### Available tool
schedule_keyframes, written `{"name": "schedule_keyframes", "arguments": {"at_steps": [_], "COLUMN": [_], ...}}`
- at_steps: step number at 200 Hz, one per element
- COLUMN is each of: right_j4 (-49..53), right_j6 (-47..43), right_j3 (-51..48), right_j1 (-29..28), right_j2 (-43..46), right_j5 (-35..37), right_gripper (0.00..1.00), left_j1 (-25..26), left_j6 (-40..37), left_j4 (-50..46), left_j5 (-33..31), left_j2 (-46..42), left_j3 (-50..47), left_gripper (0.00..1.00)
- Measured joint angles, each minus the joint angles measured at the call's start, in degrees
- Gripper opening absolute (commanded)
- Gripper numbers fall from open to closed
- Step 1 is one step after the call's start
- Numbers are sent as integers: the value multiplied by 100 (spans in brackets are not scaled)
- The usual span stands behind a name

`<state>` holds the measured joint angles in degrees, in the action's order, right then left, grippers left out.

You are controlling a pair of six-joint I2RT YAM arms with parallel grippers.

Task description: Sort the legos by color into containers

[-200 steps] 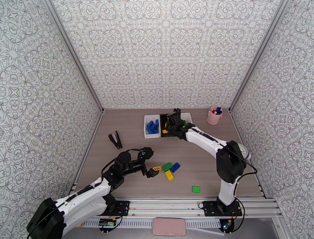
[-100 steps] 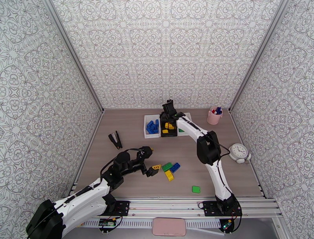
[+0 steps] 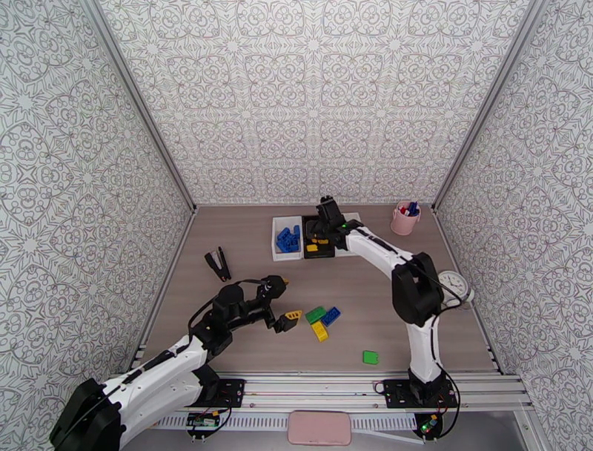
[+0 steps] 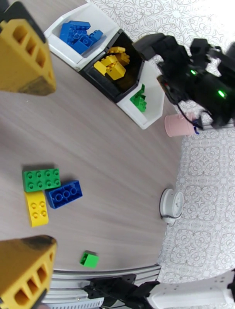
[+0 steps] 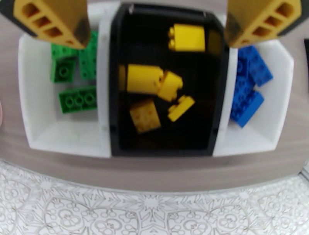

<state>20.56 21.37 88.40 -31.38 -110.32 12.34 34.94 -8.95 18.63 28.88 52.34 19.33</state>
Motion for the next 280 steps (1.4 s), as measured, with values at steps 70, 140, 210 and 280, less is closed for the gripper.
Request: {"name": "schedule_keyframes", "arguments": {"at_steps": [70,140,210,280], "right_j4": [-857,588,2579,3095], "right_j6": [133,1141,3289,4636], "right_j3": [-3722,-5045,-5434,-5882], "right_j1": [0,-140,-1926,-2931], "right_j2": [3040,5359,5661,5379], "right_j5": [-363,-503,-81,-173], "right_gripper": [93,89,90,88], "left_j1": [-24,101,101,101], "left_j6": [-507,-787,-1156,-1235], "left_j4": [-874,-1574,-1558,-1547], "left_j5": [94,22,673,929], "left_j2": [61,413,501,501], "left_j3": [337,809,691,636], "left_gripper": [100,100,100,100]}}
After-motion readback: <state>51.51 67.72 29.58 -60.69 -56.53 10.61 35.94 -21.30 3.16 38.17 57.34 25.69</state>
